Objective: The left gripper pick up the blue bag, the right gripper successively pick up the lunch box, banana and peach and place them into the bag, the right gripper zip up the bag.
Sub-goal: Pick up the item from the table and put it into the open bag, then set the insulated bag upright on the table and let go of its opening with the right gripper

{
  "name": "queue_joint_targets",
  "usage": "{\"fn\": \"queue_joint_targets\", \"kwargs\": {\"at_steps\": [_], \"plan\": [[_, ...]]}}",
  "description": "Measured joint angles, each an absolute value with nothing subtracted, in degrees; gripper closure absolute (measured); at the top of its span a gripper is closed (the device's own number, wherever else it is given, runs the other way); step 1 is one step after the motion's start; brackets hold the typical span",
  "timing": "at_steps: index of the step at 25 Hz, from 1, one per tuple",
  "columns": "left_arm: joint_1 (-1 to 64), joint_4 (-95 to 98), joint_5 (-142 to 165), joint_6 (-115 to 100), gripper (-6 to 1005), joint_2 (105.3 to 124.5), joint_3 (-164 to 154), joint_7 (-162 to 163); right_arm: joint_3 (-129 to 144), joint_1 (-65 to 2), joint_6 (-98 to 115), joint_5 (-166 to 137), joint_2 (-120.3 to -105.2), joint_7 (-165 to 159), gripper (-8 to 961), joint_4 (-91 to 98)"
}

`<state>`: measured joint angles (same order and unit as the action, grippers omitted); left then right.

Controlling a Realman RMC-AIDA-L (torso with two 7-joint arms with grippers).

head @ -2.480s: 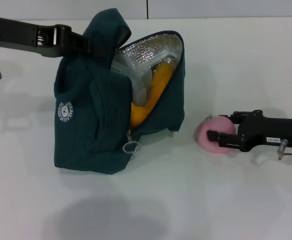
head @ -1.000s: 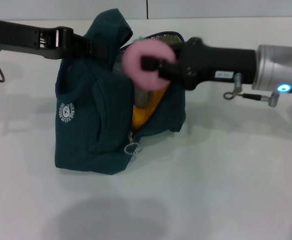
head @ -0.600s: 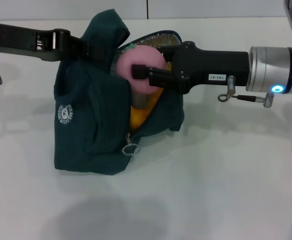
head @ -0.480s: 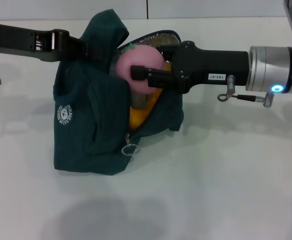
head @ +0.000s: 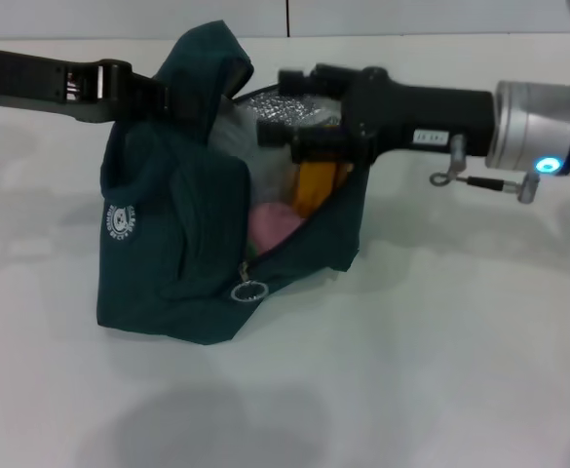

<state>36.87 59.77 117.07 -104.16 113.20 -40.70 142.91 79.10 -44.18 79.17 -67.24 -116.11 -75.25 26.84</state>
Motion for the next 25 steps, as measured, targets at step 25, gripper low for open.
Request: {"fn": "queue_joint_targets", "kwargs": {"at_steps": [25], "plan": [[37.6, 58.3, 117.1, -104.0, 955, 113.77, -41.1, 142.5, 77.9, -35.2, 74.7, -57.4, -115.95, -102.3, 155, 14.9]]}}
